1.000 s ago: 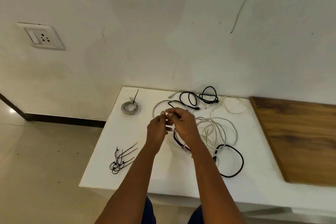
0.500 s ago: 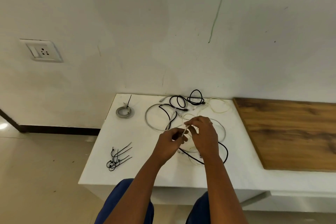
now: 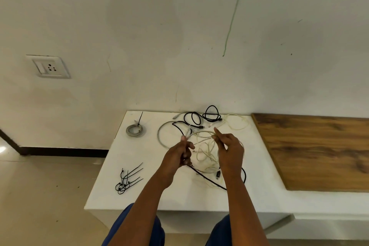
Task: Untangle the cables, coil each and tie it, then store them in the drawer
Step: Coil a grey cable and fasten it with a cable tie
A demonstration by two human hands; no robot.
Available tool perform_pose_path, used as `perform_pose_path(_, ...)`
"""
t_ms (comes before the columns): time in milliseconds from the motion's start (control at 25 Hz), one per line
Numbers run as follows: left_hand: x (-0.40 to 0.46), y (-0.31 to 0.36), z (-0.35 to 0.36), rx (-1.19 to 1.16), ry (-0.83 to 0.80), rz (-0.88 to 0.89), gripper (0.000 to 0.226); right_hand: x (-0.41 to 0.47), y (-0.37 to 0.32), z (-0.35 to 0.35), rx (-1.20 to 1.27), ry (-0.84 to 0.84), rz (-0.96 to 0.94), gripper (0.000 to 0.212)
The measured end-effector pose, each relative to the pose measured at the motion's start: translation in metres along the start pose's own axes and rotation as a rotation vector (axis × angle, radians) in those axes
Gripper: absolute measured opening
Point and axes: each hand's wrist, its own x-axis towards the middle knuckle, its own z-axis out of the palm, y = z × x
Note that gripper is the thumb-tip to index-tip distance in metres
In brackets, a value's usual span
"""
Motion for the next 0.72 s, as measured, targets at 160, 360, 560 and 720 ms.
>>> perform_pose_path(160,-0.003,0.006,0.003,-0.361,-0.055,-0.062,0.029,0.001,0.005,0.009,-0.046,-0.106,-0.011,0.024)
perform_pose_path(360,0.001,0.008,0.002,-0.713,-0.076,-0.191,0.024,0.000,0.008,0.011,-0.067,-0.209,0.003,0.023)
perform_pose_path(560,0.002,0.018,-0.003,-1.129,-0.255,-0.137,0.030,0.000,0.010,0.012,-0.037,-0.360,0.030,0.024)
perform_pose_path(720,0.011,0.030,-0.025,-1.384,0.102,0.081,0.030,0.004,0.018,0.003,-0.062,-0.476,0.084,0.018)
